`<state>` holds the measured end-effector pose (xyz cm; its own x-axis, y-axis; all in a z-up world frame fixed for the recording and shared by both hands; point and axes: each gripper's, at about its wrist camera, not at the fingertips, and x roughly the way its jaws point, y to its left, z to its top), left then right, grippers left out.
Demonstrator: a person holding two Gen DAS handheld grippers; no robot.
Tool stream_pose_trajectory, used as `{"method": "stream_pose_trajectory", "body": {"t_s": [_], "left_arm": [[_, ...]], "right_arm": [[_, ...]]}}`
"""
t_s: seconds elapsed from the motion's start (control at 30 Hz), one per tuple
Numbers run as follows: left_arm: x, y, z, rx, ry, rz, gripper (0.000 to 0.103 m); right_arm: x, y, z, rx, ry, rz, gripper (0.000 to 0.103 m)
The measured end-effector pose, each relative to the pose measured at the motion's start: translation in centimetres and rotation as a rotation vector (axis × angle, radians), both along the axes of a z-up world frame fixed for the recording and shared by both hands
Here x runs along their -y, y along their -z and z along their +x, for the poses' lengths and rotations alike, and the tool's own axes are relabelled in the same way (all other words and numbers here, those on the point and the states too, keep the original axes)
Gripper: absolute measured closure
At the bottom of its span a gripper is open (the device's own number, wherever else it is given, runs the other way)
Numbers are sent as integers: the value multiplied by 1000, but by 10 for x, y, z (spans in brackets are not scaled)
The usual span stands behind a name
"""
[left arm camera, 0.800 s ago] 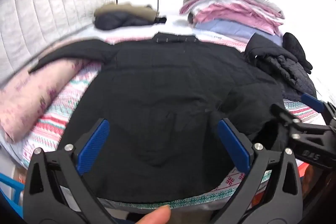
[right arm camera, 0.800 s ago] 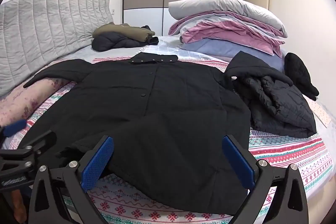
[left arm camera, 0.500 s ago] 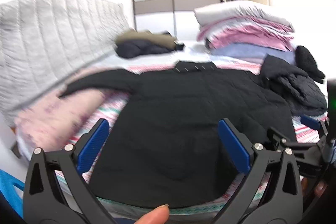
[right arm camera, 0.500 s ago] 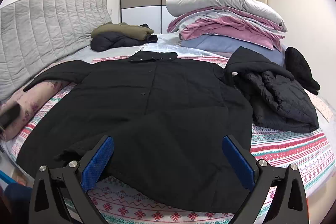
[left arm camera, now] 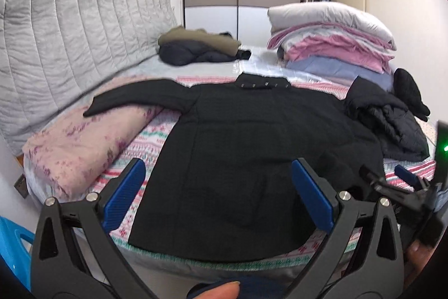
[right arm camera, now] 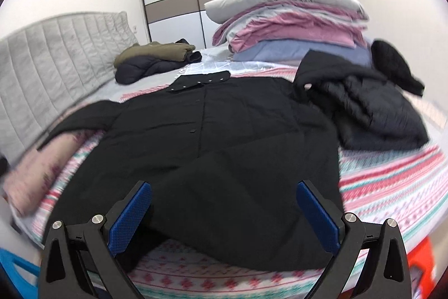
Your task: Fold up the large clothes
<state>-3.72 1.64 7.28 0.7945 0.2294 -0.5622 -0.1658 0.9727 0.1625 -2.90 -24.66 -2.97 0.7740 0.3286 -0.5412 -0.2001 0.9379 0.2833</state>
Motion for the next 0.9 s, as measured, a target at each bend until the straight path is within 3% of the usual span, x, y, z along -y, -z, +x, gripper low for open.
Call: {"method": "stream_pose_trajectory", "body": {"t_s": [0.1, 0.17, 0.33, 0.5, 0.57, 0.63, 0.73, 0.83, 0.9], "left_arm": [[-10, 8, 0, -49, 7, -34, 0], [-18, 16, -3, -37, 16, -73, 0], [-46, 32, -6, -63, 1, -93, 0], [-105, 58, -7, -141, -85, -180, 2], [-121, 73, -6, -178, -102, -200, 3], [-135, 86, -6, -208, -119, -225, 6], [-147, 103, -9, -226, -130, -277, 9], [-146, 119, -6, -260, -111, -313, 14], [-143, 129, 0, -289, -85, -342, 21]], "right_arm": [[-4, -4, -8, 13, 6, 11, 0], [-6, -4, -13, 12, 9, 7, 0], [17, 16, -15, -53, -37, 2, 0], [94, 76, -14, -202, 58, 51, 0], [106, 102, -15, -261, 53, 30, 0], [112, 120, -17, -286, 29, 80, 1], [114, 130, -18, -243, 27, 129, 9], [109, 130, -14, -181, 49, 92, 25], [107, 138, -3, -210, 77, 58, 36]]}}
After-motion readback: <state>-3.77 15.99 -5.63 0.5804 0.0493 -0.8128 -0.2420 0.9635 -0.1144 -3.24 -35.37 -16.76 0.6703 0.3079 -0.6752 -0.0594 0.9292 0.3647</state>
